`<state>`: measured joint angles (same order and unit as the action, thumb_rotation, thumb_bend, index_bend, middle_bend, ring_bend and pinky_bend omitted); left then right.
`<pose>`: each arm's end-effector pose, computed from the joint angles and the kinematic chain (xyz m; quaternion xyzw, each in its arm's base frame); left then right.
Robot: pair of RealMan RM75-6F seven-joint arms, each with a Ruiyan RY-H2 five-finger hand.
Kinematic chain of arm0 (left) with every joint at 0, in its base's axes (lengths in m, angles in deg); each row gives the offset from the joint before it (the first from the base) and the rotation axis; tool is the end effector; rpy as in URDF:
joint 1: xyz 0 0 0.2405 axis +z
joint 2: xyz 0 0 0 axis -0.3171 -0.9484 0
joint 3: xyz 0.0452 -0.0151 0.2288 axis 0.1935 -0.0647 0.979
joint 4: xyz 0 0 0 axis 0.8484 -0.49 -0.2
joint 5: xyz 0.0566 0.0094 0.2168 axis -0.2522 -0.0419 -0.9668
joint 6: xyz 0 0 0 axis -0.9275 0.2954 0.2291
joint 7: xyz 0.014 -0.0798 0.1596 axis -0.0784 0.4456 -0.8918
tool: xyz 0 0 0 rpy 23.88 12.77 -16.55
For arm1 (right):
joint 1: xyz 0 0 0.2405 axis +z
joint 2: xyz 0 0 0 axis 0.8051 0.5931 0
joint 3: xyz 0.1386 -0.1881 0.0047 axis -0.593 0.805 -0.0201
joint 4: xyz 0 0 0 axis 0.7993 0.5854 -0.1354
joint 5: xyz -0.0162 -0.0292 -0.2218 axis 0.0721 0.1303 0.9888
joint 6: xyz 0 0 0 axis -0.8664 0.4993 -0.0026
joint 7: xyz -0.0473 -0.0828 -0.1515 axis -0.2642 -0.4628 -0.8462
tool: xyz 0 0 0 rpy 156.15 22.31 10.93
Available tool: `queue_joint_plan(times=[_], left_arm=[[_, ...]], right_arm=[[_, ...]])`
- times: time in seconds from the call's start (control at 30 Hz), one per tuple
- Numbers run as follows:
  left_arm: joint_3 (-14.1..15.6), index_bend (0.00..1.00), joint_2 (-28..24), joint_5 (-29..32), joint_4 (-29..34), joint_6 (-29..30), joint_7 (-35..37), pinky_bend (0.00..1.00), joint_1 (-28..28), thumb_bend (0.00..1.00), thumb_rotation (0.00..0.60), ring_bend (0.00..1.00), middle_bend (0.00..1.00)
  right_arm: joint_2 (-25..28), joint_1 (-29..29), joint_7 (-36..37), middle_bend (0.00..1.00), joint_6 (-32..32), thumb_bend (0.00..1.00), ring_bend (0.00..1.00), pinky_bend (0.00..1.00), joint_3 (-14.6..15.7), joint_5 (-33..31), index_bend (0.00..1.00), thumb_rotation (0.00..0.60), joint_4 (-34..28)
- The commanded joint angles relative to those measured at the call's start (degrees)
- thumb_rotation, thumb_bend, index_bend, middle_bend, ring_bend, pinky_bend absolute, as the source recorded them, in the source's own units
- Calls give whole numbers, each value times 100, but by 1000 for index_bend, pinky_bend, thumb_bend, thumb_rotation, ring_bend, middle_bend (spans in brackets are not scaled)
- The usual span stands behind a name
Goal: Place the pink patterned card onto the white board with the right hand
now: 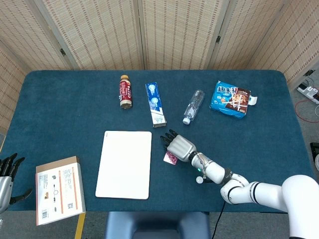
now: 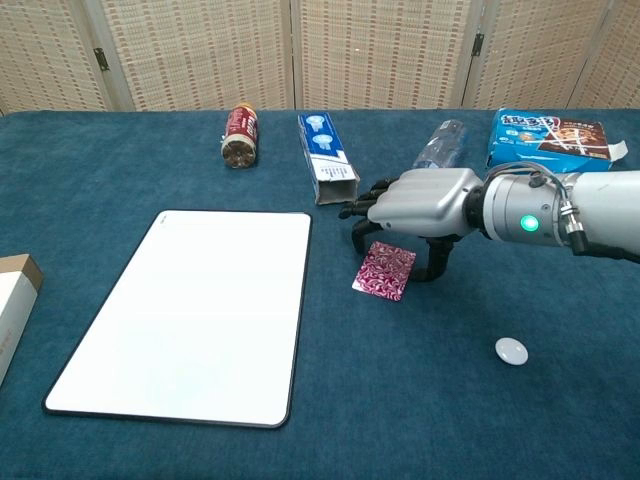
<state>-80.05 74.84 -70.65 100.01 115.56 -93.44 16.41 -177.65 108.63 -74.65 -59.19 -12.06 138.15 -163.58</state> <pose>-0.3170 0.1941 0.1405 -0.5890 -0.3943 -0.3312 0.6228 -0.1053 -0.3681 -0.0947 0.9076 -0.1526 0.2067 0.3320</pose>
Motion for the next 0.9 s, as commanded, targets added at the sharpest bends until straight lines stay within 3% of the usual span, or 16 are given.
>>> queue_joint_plan(times=[0.03,0.9], left_arm=[[-1,152,1,1,-13,-7,11,0,0,214,600,87,78],[29,152,-3,-69,-76,17,109,0,41,214,600,87,78]], right_arm=[[-33,18,-33,60,-14,335,0,0,30,-24,253,600,31],[-34,-15,-135,119,-456,335,0,0,166,-45,422,600,-21]])
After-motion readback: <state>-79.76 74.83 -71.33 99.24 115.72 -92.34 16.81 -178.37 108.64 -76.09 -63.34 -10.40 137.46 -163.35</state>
